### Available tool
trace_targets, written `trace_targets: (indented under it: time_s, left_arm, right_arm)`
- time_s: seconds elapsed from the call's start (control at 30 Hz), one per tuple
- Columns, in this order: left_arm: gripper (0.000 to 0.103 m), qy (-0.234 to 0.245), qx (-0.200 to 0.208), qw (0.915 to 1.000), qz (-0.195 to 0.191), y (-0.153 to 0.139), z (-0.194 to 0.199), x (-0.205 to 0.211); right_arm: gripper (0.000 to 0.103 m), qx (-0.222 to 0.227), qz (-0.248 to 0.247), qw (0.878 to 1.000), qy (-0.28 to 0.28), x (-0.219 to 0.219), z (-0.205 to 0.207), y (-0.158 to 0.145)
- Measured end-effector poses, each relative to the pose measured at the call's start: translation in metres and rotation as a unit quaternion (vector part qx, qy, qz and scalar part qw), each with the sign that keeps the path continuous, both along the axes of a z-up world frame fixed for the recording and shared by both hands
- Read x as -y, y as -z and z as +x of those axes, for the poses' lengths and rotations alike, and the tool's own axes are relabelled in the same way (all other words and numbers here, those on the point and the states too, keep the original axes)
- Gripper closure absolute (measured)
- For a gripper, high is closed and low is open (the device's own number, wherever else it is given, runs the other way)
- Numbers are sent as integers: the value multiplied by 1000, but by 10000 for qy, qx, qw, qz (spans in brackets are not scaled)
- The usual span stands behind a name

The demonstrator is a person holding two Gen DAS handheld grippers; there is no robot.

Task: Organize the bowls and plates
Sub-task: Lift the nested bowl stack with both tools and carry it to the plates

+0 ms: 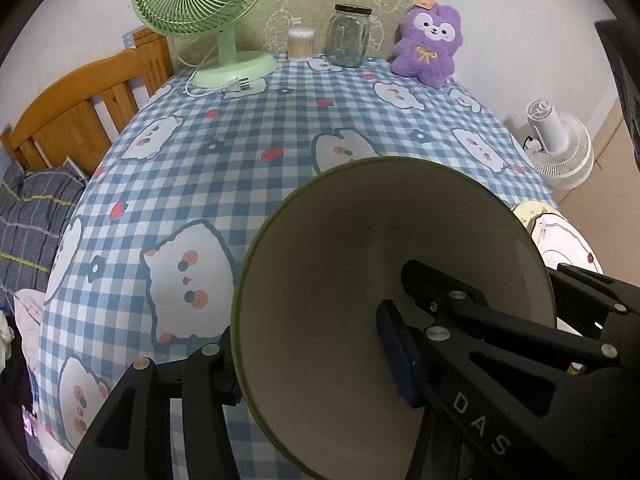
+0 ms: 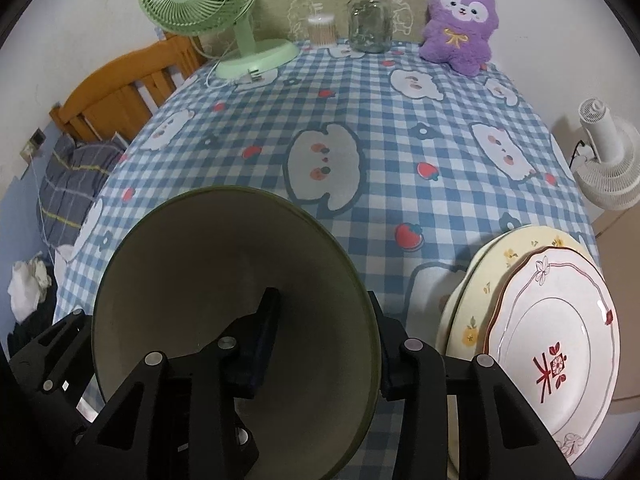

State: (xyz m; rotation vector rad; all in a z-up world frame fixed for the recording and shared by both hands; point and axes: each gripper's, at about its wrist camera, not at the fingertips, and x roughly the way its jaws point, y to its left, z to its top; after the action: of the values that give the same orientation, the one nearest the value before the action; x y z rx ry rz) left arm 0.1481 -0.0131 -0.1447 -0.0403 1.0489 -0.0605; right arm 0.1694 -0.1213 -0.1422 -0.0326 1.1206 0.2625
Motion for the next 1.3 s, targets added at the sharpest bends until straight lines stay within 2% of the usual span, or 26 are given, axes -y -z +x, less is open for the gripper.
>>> trace_targets:
  time_s: [0.3,0.53,0.67,0.73,0.93,1.3]
  left_arm:
    - [48,-27,-290,9996,-53,-1,7,-1]
    - [48,-20,-350,9992,-173,-3,5,-3]
    - [48,-115,-440,9982,-390,-5,6,-4]
    - [48,-85,-391,9985,-363,-9,6,-1]
    - [48,69,-317,9990,-294,-26,10,16]
    - [48,472,-69,9986,-216,-62,20,72]
  right_arm:
    - [58,-331,179,9989,270,3,6,2]
    - [57,-390,-4,9992,100,-2,5,-1]
    - [57,-272,-146,9995,34,-3,5,-8]
    - [57,-255,-131,9996,50,0,6,-12]
    - [57,-223,-74,9995,199,18,8,-29]
    - [57,36,-3,9983,589,76,11,-71]
